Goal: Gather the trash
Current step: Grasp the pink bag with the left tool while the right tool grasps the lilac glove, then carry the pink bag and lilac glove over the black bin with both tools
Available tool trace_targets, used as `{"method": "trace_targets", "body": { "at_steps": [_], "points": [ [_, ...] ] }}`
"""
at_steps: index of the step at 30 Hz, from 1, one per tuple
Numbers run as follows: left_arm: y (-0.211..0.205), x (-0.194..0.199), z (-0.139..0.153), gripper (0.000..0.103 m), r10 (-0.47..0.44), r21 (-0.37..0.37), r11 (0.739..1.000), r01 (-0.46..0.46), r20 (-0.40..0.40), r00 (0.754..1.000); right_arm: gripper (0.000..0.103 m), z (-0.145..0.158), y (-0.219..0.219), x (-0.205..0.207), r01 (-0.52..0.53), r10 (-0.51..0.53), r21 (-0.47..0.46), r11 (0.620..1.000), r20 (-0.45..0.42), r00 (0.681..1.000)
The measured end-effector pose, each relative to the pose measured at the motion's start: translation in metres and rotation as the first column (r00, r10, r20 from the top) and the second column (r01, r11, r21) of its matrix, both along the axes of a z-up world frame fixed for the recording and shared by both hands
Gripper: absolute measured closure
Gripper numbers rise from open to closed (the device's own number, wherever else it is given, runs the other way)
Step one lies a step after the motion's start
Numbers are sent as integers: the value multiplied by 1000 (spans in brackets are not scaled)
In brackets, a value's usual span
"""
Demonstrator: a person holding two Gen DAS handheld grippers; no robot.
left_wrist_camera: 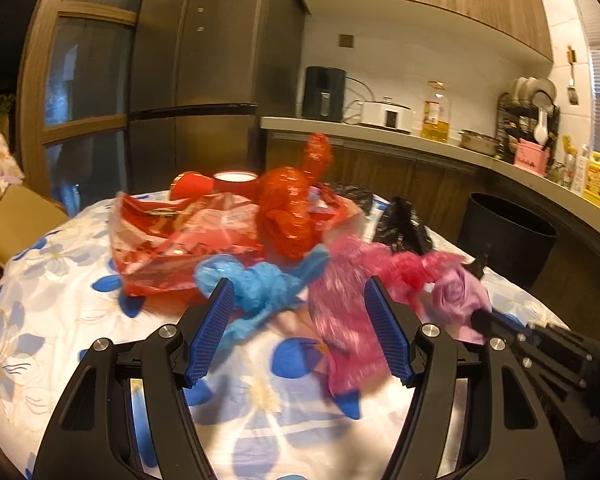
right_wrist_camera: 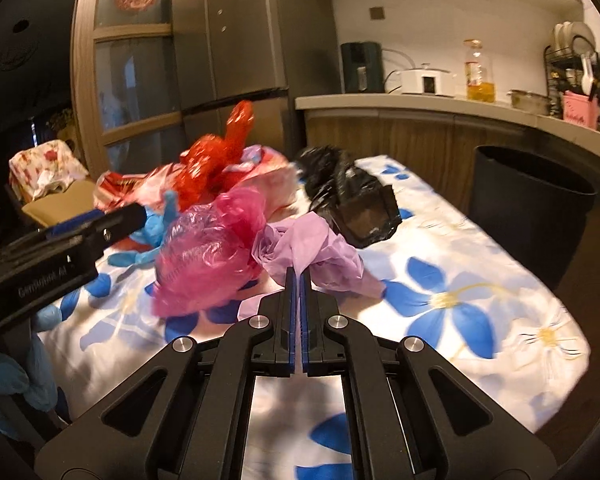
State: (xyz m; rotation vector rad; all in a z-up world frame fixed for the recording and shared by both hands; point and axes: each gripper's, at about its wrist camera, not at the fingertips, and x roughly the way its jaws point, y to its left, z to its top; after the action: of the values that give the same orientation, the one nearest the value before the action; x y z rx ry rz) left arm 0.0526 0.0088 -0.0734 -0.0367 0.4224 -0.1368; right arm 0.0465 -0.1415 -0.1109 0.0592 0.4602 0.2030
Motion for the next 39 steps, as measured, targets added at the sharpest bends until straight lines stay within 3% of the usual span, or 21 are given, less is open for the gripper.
{"method": "trace_targets", "body": {
  "at_steps": [10, 15, 18, 19, 23, 27, 39],
  "points": [
    [-32, 26, -25, 39, -120, 13, 992, 123, -116, 986, 101, 9, -16, -6, 18, -19, 36, 999, 21, 1000],
    [-40, 46, -38, 66, -130, -5, 991, 131, -196, 972, 101, 12, -17, -12, 12, -13, 38, 999, 41, 999],
    [-46, 51, -44, 96, -134, 11, 990, 140, -214, 968, 101, 15, -17, -15, 9, -11, 40, 999, 47, 999],
    [-46, 52, -45, 97, -132, 15, 990, 139, -220, 967, 101, 16, -17, -16, 8, -10, 40, 999, 48, 999],
    [-44, 38, -34, 100, -127, 21, 991, 133, -178, 976, 101, 23, -18, -20, 3, -6, 39, 999, 66, 998],
    [-38, 16, -7, 100, -112, 43, 992, 115, -72, 991, 101, 34, -18, -26, 0, -4, 39, 999, 99, 995],
    [-35, 0, 45, 100, -60, 51, 997, 58, 46, 997, 101, 76, -23, -28, 7, -14, 41, 999, 188, 982]
  ]
}}
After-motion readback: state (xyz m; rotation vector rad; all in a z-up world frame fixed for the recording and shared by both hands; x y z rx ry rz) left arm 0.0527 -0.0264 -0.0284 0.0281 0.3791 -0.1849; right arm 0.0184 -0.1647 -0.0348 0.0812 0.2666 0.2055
